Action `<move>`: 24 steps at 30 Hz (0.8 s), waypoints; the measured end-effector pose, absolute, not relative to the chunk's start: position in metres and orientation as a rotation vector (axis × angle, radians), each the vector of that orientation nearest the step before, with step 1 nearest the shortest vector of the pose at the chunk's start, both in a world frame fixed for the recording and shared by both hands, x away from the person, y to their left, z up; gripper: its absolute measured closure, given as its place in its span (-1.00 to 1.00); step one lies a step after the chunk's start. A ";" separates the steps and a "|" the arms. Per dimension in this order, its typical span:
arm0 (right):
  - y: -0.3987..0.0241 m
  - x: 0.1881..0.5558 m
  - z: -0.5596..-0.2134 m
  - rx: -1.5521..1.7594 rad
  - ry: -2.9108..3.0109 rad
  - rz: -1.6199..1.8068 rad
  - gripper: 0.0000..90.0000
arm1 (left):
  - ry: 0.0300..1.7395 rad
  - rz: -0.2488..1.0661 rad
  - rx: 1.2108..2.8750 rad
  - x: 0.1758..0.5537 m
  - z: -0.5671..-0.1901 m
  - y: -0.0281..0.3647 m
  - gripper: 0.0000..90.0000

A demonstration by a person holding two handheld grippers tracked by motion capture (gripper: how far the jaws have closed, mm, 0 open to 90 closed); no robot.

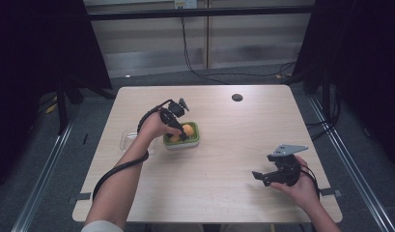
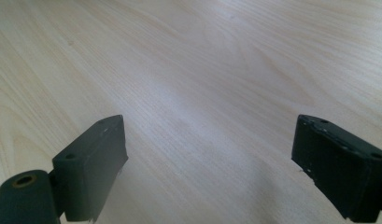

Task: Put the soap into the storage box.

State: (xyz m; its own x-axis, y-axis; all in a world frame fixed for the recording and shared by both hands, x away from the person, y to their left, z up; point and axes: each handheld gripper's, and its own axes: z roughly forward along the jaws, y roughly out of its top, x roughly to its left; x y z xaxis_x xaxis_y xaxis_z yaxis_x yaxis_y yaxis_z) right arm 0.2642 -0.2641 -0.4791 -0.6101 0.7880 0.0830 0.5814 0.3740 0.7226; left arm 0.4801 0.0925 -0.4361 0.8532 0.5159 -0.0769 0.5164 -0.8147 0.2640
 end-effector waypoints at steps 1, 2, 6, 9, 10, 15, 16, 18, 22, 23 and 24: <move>-0.265 0.264 -0.479 1.215 2.358 1.069 -0.78 | 0.803 -0.002 2.743 0.479 -0.436 0.093 -0.66; -0.265 0.264 -0.479 1.214 2.356 1.068 -0.78 | 0.797 -0.007 2.753 0.478 -0.435 0.093 -0.67; -0.266 0.263 -0.479 1.212 2.359 1.071 -0.78 | 0.790 -0.006 2.751 0.476 -0.434 0.094 -0.67; -0.266 0.263 -0.478 1.214 2.353 1.072 -0.78 | 0.786 -0.008 2.746 0.473 -0.432 0.094 -0.68; -0.266 0.262 -0.478 1.221 2.352 1.074 -0.78 | 0.783 -0.018 2.744 0.472 -0.431 0.094 -0.68; -0.265 0.262 -0.479 1.221 2.358 1.070 -0.78 | 0.777 -0.024 2.737 0.468 -0.426 0.094 -0.68; -0.265 0.262 -0.478 1.223 2.356 1.066 -0.78 | 0.776 -0.033 2.737 0.467 -0.425 0.095 -0.68; -0.265 0.262 -0.478 1.218 2.359 1.071 -0.78 | 0.775 -0.022 2.733 0.465 -0.424 0.095 -0.69; -0.265 0.263 -0.478 1.213 2.358 1.071 -0.78 | 0.766 -0.023 2.729 0.460 -0.423 0.096 -0.69; -0.265 0.262 -0.478 1.221 2.359 1.068 -0.78 | 0.761 -0.034 2.722 0.460 -0.423 0.097 -0.69; -0.265 0.262 -0.478 1.218 2.358 1.067 -0.78 | 0.775 -0.026 2.716 0.457 -0.424 0.097 -0.69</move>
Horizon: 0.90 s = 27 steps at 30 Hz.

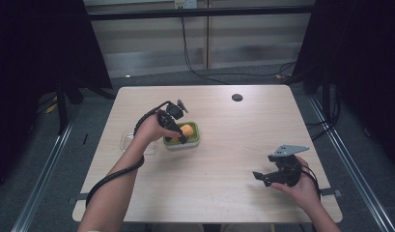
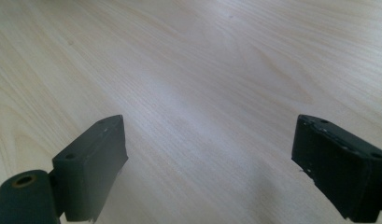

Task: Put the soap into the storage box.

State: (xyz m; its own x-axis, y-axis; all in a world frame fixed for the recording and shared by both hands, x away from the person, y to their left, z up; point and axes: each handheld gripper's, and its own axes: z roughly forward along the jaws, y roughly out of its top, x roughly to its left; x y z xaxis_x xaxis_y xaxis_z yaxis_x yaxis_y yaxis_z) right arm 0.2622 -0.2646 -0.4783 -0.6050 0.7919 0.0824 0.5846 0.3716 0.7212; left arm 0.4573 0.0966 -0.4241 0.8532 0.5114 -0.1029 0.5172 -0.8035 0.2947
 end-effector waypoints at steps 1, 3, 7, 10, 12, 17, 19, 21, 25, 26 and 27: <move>-0.264 0.262 -0.478 1.216 2.359 1.066 -0.78 | 0.761 -0.014 2.719 0.456 -0.424 0.097 -0.69; -0.264 0.262 -0.478 1.218 2.358 1.067 -0.78 | 0.755 -0.019 2.721 0.454 -0.424 0.098 -0.69; -0.264 0.262 -0.478 1.215 2.361 1.063 -0.79 | 0.743 -0.015 2.715 0.449 -0.424 0.099 -0.69; -0.263 0.262 -0.478 1.222 2.363 1.068 -0.78 | 0.738 -0.030 2.711 0.446 -0.425 0.100 -0.69; -0.262 0.262 -0.478 1.208 2.363 1.062 -0.78 | 0.732 -0.028 2.709 0.444 -0.426 0.101 -0.69; -0.262 0.262 -0.478 1.212 2.363 1.062 -0.79 | 0.727 -0.032 2.702 0.440 -0.428 0.102 -0.69; -0.262 0.262 -0.478 1.213 2.363 1.062 -0.78 | 0.744 -0.022 2.686 0.437 -0.430 0.102 -0.69; -0.262 0.262 -0.478 1.210 2.362 1.063 -0.78 | 0.735 -0.031 2.681 0.435 -0.431 0.103 -0.69; -0.262 0.262 -0.478 1.206 2.364 1.059 -0.78 | 0.728 -0.030 2.683 0.431 -0.432 0.104 -0.70; -0.262 0.262 -0.478 1.209 2.364 1.059 -0.78 | 0.724 -0.020 2.666 0.429 -0.434 0.104 -0.70; -0.262 0.262 -0.478 1.209 2.364 1.059 -0.78 | 0.721 -0.030 2.671 0.428 -0.434 0.104 -0.70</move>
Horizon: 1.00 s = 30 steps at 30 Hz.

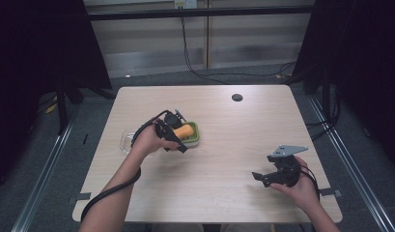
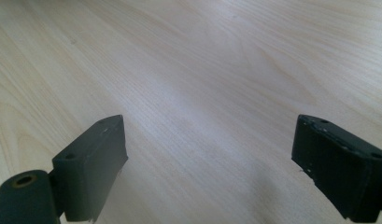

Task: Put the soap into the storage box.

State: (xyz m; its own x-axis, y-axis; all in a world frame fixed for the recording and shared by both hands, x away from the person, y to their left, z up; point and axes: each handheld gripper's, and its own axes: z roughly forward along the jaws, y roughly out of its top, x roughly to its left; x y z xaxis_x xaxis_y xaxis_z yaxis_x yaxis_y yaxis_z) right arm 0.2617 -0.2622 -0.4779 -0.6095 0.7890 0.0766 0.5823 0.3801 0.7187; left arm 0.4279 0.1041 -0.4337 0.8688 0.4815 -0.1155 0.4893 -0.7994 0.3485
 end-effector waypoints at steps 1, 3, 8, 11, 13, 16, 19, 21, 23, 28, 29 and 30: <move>-0.262 0.262 -0.478 1.209 2.364 1.059 -0.78 | 0.720 -0.018 2.664 0.426 -0.435 0.104 -0.70; -0.262 0.262 -0.478 1.207 2.364 1.059 -0.78 | 0.712 -0.028 2.673 0.424 -0.436 0.104 -0.70; -0.261 0.262 -0.478 1.205 2.367 1.061 -0.78 | 0.716 -0.034 2.652 0.419 -0.441 0.104 -0.70; -0.261 0.262 -0.478 1.206 2.366 1.060 -0.78 | 0.714 -0.044 2.648 0.416 -0.443 0.105 -0.72; -0.261 0.262 -0.478 1.207 2.368 1.060 -0.79 | 0.708 -0.046 2.639 0.413 -0.445 0.105 -0.72; -0.260 0.262 -0.479 1.206 2.369 1.061 -0.78 | 0.693 -0.024 2.626 0.409 -0.445 0.103 -0.71; -0.261 0.262 -0.479 1.204 2.369 1.063 -0.78 | 0.687 -0.024 2.624 0.407 -0.446 0.102 -0.72; -0.261 0.262 -0.478 1.205 2.368 1.062 -0.78 | 0.683 -0.033 2.616 0.403 -0.447 0.101 -0.73; -0.261 0.262 -0.479 1.205 2.369 1.060 -0.78 | 0.667 -0.034 2.619 0.401 -0.447 0.101 -0.73; -0.261 0.262 -0.479 1.206 2.370 1.058 -0.78 | 0.670 -0.052 2.597 0.395 -0.450 0.100 -0.74; -0.260 0.262 -0.479 1.209 2.369 1.059 -0.78 | 0.670 -0.052 2.597 0.395 -0.450 0.100 -0.74; -0.260 0.262 -0.479 1.205 2.370 1.063 -0.78 | 0.671 -0.059 2.596 0.393 -0.453 0.101 -0.74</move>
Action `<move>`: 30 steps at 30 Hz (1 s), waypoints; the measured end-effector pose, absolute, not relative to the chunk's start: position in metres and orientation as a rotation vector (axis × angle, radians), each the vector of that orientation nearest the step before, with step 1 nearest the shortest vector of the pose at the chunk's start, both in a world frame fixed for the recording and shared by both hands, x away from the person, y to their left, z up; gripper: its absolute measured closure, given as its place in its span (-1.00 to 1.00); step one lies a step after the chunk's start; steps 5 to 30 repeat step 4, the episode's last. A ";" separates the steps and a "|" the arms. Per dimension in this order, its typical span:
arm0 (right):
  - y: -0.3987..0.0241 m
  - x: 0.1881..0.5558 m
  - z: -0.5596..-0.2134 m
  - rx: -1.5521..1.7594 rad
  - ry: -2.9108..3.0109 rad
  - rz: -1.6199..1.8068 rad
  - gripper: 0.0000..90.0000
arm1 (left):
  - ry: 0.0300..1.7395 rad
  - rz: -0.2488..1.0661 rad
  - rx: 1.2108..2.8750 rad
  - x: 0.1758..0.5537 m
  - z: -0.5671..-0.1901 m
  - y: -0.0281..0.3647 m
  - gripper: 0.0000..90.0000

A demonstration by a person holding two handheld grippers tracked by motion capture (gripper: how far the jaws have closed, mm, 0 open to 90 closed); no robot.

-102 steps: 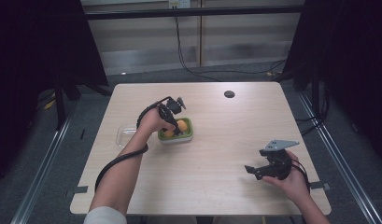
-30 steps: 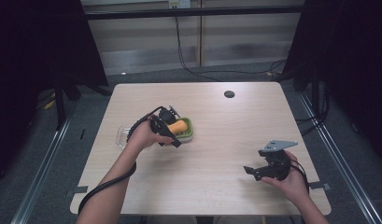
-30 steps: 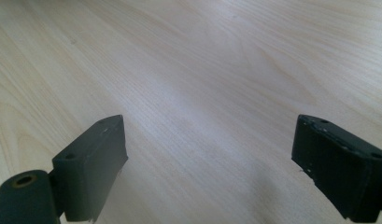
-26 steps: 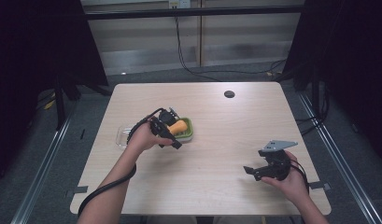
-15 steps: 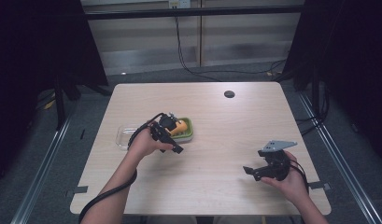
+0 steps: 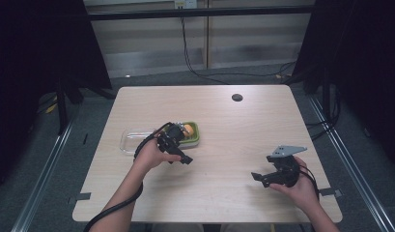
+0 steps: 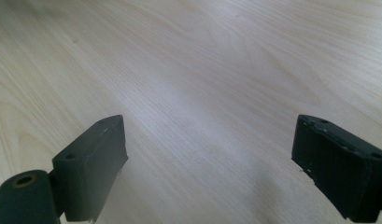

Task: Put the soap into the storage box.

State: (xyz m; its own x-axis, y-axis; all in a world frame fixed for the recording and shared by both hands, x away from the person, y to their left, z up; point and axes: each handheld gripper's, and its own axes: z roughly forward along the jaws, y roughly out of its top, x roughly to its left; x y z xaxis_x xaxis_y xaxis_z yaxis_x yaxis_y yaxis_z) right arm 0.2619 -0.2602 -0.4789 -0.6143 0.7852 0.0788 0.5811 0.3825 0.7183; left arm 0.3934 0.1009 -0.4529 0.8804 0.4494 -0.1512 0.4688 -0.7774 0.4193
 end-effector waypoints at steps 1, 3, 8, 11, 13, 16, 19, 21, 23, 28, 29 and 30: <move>-0.260 0.262 -0.479 1.199 2.373 1.064 -0.78 | 0.672 -0.060 2.591 0.393 -0.454 0.101 -0.74; -0.260 0.262 -0.479 1.200 2.373 1.064 -0.78 | 0.679 -0.066 2.580 0.391 -0.457 0.102 -0.74; -0.260 0.262 -0.479 1.206 2.372 1.059 -0.78 | 0.679 -0.066 2.580 0.391 -0.457 0.102 -0.73; -0.260 0.262 -0.479 1.206 2.372 1.059 -0.78 | 0.679 -0.066 2.580 0.391 -0.457 0.102 -0.73; -0.260 0.262 -0.479 1.206 2.372 1.059 -0.78 | 0.679 -0.066 2.580 0.391 -0.457 0.102 -0.73; -0.260 0.262 -0.479 1.206 2.372 1.059 -0.78 | 0.679 -0.066 2.580 0.391 -0.457 0.102 -0.73; -0.260 0.262 -0.479 1.206 2.372 1.059 -0.78 | 0.679 -0.066 2.580 0.391 -0.457 0.102 -0.73; -0.260 0.262 -0.479 1.206 2.372 1.059 -0.78 | 0.679 -0.066 2.580 0.391 -0.457 0.102 -0.73; -0.260 0.262 -0.479 1.206 2.372 1.059 -0.78 | 0.679 -0.066 2.580 0.391 -0.457 0.102 -0.73; -0.260 0.262 -0.479 1.206 2.372 1.059 -0.78 | 0.679 -0.066 2.580 0.391 -0.457 0.102 -0.73; -0.260 0.262 -0.479 1.206 2.372 1.059 -0.78 | 0.679 -0.066 2.580 0.391 -0.457 0.102 -0.73; -0.260 0.262 -0.479 1.206 2.372 1.059 -0.78 | 0.679 -0.066 2.580 0.391 -0.457 0.102 -0.73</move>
